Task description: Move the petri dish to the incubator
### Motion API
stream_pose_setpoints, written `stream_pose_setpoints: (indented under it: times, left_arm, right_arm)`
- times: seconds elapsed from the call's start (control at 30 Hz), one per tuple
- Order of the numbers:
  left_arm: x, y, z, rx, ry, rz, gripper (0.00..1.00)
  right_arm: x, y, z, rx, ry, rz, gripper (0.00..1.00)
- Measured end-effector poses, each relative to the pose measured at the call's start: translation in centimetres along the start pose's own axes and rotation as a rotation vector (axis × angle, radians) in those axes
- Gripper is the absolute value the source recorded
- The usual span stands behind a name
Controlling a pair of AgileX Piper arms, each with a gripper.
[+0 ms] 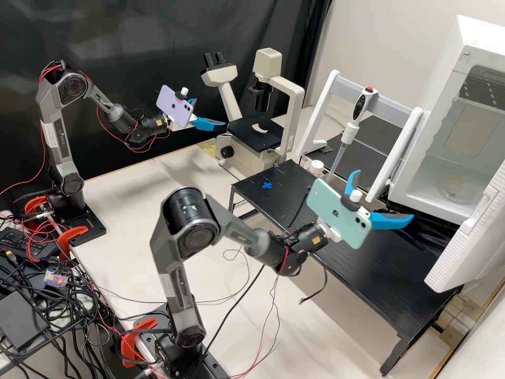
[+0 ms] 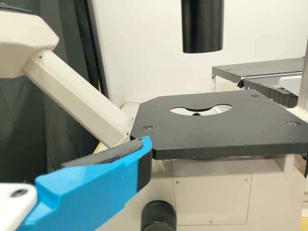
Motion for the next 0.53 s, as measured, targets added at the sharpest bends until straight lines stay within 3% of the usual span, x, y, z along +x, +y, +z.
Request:
stream_pose_setpoints:
  times: [0.2,0.37,0.53]
  left_arm:
    - [0.0,0.0,0.0,0.0,0.0,0.0,1.0]
    - [0.0,0.0,0.0,0.0,0.0,0.0,1.0]
    - [0.0,0.0,0.0,0.0,0.0,0.0,1.0]
  right_arm:
    - [-4.9,-1.7,-2.7,0.008,0.108,-0.043,1.0]
    - [-7.5,-3.8,-4.4,-0.047,0.142,-0.084,1.0]
    - [-8.9,-4.8,-5.1,-0.029,0.16,-0.113,1.0]
